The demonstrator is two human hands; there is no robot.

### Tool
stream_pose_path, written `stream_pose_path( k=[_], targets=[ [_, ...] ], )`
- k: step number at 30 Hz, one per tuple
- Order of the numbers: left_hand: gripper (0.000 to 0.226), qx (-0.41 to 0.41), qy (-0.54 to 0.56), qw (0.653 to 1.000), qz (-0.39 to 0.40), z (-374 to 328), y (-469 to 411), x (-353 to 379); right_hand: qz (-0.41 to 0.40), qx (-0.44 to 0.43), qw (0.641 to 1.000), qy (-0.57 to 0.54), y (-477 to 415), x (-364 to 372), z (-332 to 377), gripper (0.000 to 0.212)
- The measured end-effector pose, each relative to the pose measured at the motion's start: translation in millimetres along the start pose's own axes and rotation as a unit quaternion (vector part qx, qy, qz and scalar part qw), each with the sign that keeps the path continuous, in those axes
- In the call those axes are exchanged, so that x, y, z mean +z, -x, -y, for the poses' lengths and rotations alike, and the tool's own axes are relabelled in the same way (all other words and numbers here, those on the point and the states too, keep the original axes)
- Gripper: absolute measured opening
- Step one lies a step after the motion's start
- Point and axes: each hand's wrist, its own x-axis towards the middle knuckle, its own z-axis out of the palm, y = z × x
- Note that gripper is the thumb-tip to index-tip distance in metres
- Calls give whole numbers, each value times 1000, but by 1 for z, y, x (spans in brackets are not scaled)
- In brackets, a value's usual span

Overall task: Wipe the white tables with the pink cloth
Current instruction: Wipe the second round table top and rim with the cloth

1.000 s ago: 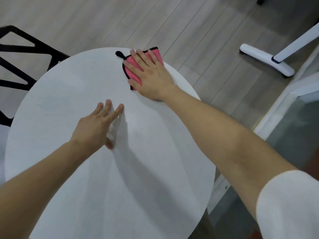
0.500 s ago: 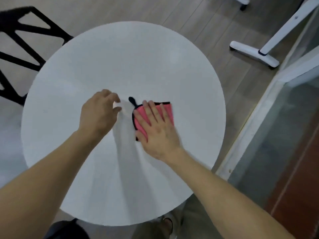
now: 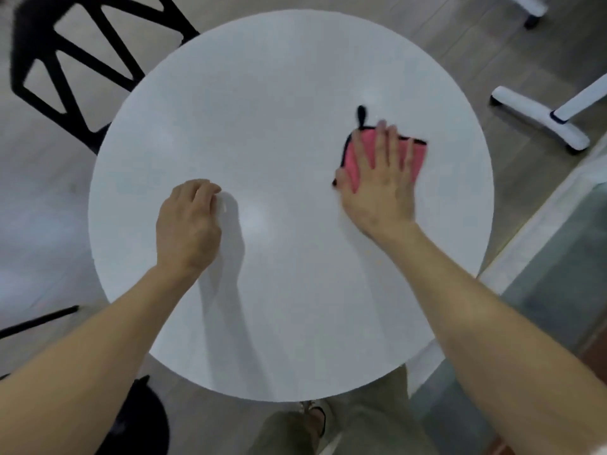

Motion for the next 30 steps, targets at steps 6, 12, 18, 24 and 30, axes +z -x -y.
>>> stream_pose_path(
  k=[6, 12, 18, 24, 30],
  targets=[
    [35, -36, -15, 999, -37, 5, -30, 26, 128, -443, 887, -43, 49, 5, 50, 65],
    [39, -64, -28, 995, -66, 1, -28, 42, 24, -111, 993, 17, -149, -3, -42, 72],
    [40, -72, -9, 995, -69, -2, -26, 39, 128, -404, 904, -54, -34, 7, 67, 67],
    [53, -139, -3, 988, -72, -1, -27, 39, 118, -492, 862, -41, -140, 14, 37, 66],
    [53, -136, -4, 988, -75, -1, -25, 41, 34, -205, 978, -1, -211, 25, 97, 71]
  ],
)
